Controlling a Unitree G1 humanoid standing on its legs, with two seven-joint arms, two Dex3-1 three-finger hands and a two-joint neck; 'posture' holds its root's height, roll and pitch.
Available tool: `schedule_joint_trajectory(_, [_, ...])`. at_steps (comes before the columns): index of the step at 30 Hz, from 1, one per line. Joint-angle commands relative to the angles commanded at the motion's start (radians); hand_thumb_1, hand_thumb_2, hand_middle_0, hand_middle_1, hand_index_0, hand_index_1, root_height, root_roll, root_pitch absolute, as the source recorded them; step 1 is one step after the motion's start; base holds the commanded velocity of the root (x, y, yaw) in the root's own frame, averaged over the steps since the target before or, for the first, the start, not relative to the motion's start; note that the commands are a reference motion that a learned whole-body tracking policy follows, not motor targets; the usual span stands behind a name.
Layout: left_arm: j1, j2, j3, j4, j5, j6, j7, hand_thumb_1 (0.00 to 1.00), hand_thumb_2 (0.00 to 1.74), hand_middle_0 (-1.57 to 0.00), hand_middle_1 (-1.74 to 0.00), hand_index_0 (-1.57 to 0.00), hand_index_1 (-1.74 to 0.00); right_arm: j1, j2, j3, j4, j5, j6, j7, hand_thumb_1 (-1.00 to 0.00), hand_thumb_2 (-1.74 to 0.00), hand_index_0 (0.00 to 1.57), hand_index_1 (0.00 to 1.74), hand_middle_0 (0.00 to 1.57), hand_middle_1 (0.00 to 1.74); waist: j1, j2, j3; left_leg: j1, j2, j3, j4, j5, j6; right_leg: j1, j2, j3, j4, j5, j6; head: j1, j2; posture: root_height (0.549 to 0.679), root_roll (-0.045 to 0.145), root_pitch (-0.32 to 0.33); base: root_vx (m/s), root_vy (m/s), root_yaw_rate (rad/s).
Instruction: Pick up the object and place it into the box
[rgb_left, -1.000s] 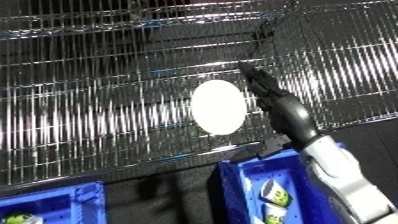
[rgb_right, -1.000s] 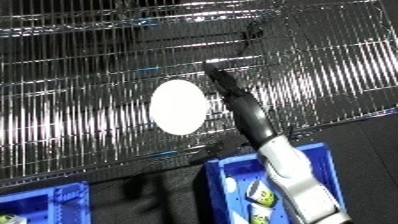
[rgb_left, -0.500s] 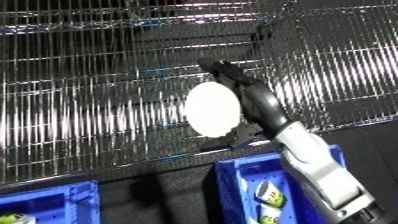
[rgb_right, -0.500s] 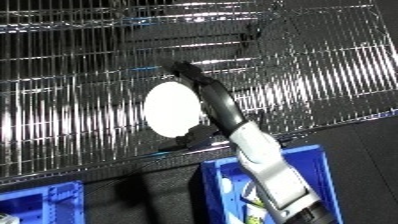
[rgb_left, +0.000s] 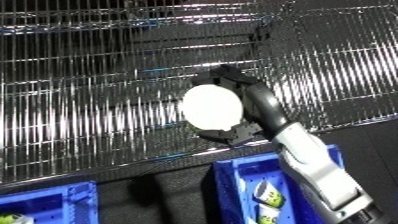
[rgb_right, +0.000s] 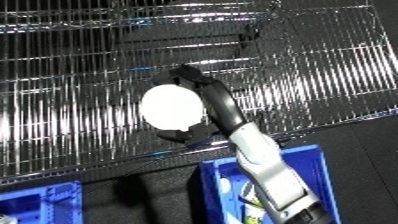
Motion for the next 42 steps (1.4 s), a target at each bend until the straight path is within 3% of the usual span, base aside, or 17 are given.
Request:
schedule_joint_trajectory(4, [0.003, 0.001, 0.021, -0.004, 0.002, -0.004, 0.015, 0.0, 0.0, 0.0, 0.0, 0.0, 0.0, 0.068, -0.013, -0.059, -0.15, -0.044, -0.041, -0.04, -0.85, -1.48, 1.33, 1.48, 1.33, 1.48, -0.025, -0.017, 0.0, 0.005, 0.009, 0.008, -0.004, -0.002, -0.0004, 0.004, 0.0082, 0.008, -0.012, 0.005, 0.006, -0.053, 0.021, 0.648, 0.079, 0.125, -0.021, -0.011, -0.137])
schedule_joint_trajectory(13, [0.025, -0.016, 0.096, 0.008, 0.011, -0.036, 0.047, 0.0, 0.0, 0.0, 0.0, 0.0, 0.0, 0.324, -0.043, -0.248, -0.565, -0.227, -0.127, -0.189, -0.85, -1.48, 1.33, 1.48, 1.33, 1.48, -0.1, -0.055, 0.0, 0.007, 0.033, 0.034, 0.008, -0.015, 0.0046, -0.003, 0.034, 0.034, -0.018, 0.012, 0.0151, -0.177, 0.07, 0.648, 0.07, 0.131, -0.031, 0.001, -0.163])
schedule_joint_trajectory(21, [0.046, -0.017, 0.159, 0.053, -0.002, -0.063, 0.039, 0.0, 0.0, 0.0, 0.0, 0.0, 0.0, 0.534, -0.062, -0.377, -0.628, -0.233, -0.201, -0.314, -0.85, -1.48, 1.33, 1.48, 1.33, 1.48, -0.154, -0.076, 0.0, 0.027, 0.048, 0.058, 0.014, -0.029, 0.0047, 0.014, 0.0487, 0.055, -0.036, 0.017, 0.0195, -0.215, 0.088, 0.649, 0.064, 0.126, -0.023, -0.005, -0.146])
schedule_joint_trajectory(23, [0.052, -0.019, 0.167, 0.06, -0.004, -0.069, 0.037, 0.0, 0.0, 0.0, 0.0, 0.0, 0.0, 0.595, -0.045, -0.399, -0.601, -0.207, -0.22, -0.338, -0.85, -1.48, 1.33, 1.48, 1.33, 1.48, -0.166, -0.08, 0.0, 0.032, 0.05, 0.062, 0.015, -0.033, 0.0058, 0.019, 0.0519, 0.06, -0.041, 0.019, 0.0201, -0.216, 0.085, 0.65, 0.063, 0.125, -0.018, -0.01, -0.149])
schedule_joint_trajectory(26, [0.059, -0.022, 0.172, 0.066, -0.009, -0.08, 0.036, 0.0, 0.0, 0.0, 0.0, 0.0, 0.0, 0.688, -0.009, -0.423, -0.538, -0.11, -0.276, -0.339, -0.85, -1.48, 1.33, 1.48, 1.33, 1.48, -0.182, -0.087, 0.0, 0.042, 0.052, 0.069, 0.013, -0.038, 0.0074, 0.028, 0.056, 0.066, -0.051, 0.022, 0.0211, -0.208, 0.075, 0.651, 0.061, 0.122, -0.018, -0.011, -0.148])
schedule_joint_trajectory(31, [0.056, -0.022, 0.15, 0.079, -0.02, -0.096, 0.039, 0.0, 0.0, 0.0, 0.0, 0.0, 0.0, 0.784, 0.047, -0.457, -0.337, 0.119, -0.355, -0.275, -0.85, -1.48, 1.33, 1.48, 1.33, 1.48, -0.198, -0.088, 0.0, 0.055, 0.053, 0.075, 0.013, -0.048, 0.0104, 0.042, 0.06, 0.074, -0.063, 0.026, 0.0201, -0.18, 0.089, 0.652, 0.059, 0.117, -0.015, -0.011, -0.106])
schedule_joint_trajectory(35, [0.048, -0.012, 0.13, 0.079, -0.033, -0.098, 0.039, 0.0, 0.0, 0.0, 0.0, 0.0, 0.0, 0.796, 0.056, -0.471, -0.183, 0.265, -0.345, -0.196, -0.85, -1.48, 1.33, 1.48, 1.33, 1.48, -0.196, -0.081, 0.0, 0.056, 0.047, 0.077, 0.011, -0.051, 0.0124, 0.044, 0.0599, 0.074, -0.074, 0.033, 0.0206, -0.086, 0.092, 0.653, 0.059, 0.118, -0.038, -0.021, -0.039])
schedule_joint_trajectory(40, [0.046, -0.006, 0.115, 0.077, -0.054, -0.089, 0.031, 0.0, 0.0, 0.0, 0.0, 0.0, 0.0, 0.746, 0.023, -0.455, -0.002, 0.315, -0.292, -0.153, -0.85, -1.48, 1.33, 1.48, 1.33, 1.48, -0.188, -0.068, 0.0, 0.061, 0.04, 0.074, 0.005, -0.049, 0.0105, 0.051, 0.0603, 0.072, -0.083, 0.039, 0.0187, 0.116, 0.094, 0.654, 0.059, 0.114, -0.031, 0.004, -0.069])
schedule_joint_trajectory(42, [0.047, -0.014, 0.106, 0.081, -0.056, -0.092, 0.031, 0.0, 0.0, 0.0, 0.0, 0.0, 0.0, 0.716, 0.005, -0.453, 0.07, 0.338, -0.263, -0.127, -0.75, -1.3, 1.18, 1.3, 1.18, 1.3, -0.185, -0.061, 0.0, 0.065, 0.037, 0.072, 0.002, -0.048, 0.0087, 0.054, 0.0596, 0.072, -0.084, 0.039, 0.0174, 0.187, 0.077, 0.654, 0.061, 0.111, -0.025, 0.033, -0.064])
